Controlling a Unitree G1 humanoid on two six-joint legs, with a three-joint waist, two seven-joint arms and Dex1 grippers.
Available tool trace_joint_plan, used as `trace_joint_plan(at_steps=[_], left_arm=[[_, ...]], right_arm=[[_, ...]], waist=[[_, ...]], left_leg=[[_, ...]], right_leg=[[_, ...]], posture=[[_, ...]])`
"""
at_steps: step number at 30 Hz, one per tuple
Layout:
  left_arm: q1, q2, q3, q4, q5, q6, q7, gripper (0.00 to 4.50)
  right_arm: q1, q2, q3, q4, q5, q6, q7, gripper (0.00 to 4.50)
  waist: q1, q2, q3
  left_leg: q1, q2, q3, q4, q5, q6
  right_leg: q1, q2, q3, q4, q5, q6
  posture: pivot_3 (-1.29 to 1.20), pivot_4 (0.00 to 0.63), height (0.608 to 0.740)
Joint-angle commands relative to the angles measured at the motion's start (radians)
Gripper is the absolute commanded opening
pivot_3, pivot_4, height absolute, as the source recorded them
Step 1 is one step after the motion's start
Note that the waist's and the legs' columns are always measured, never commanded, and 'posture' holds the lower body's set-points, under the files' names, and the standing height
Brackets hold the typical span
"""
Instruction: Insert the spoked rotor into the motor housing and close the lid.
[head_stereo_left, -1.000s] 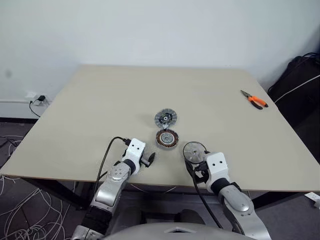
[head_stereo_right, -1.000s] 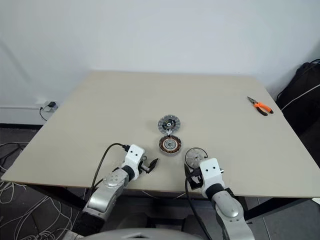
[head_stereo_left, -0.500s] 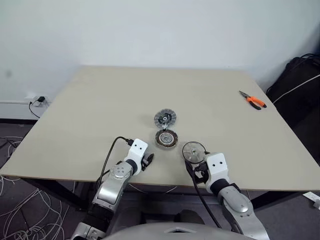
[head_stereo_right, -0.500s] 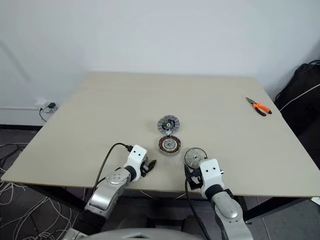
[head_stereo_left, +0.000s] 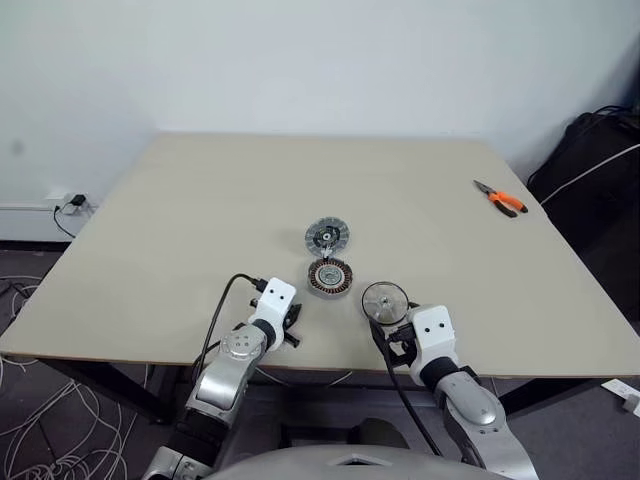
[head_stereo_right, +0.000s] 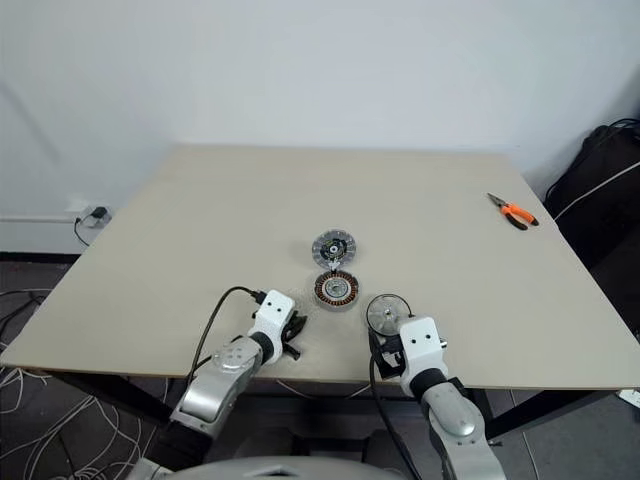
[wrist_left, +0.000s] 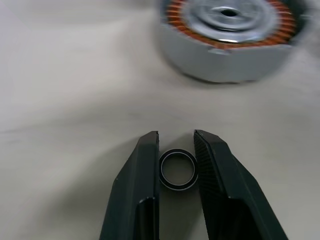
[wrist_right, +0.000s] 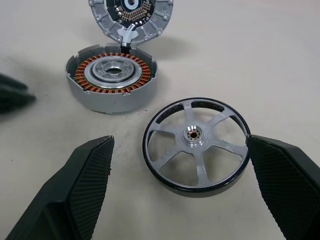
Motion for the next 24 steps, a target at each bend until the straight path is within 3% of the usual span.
trace_joint_plan(at_steps=[1,13,24], left_arm=[[-0.068,-0.024,0.008,-0.028,-0.002,-0.052,0.011,0.68],[-0.298,-0.116,-0.025,0.164,-0.042,-0.032,-0.100,0.68],[-0.433,-0.172,-0.028,0.413,-0.004,-0.113,-0.073,0.68]], right_arm=[[-0.017,0.001,-0.009,-0.021,0.002,-0.018,-0.005,4.50],[-0.029,0.005,-0.013,0.013,0.001,-0.042,-0.007,4.50],[-0.014,0.009,-0.026,0.031,0.003,-0.075,-0.013,4.50]], waist=[[0.005,0.000,0.001],[0.017,-0.002,0.001],[0.017,-0.003,0.002]], left_leg=[[0.000,0.000,0.000,0.000,0.000,0.000],[-0.002,-0.002,0.001,0.000,0.000,0.000],[-0.003,-0.001,0.000,0.006,0.001,0.003]], right_leg=[[0.000,0.000,0.000,0.000,0.000,0.000],[0.000,0.001,-0.002,-0.003,0.000,0.000],[0.002,0.003,-0.003,-0.003,0.001,0.003]], posture=[[0.00,0.000,0.740],[0.00,0.000,0.740],[0.00,0.000,0.740]])
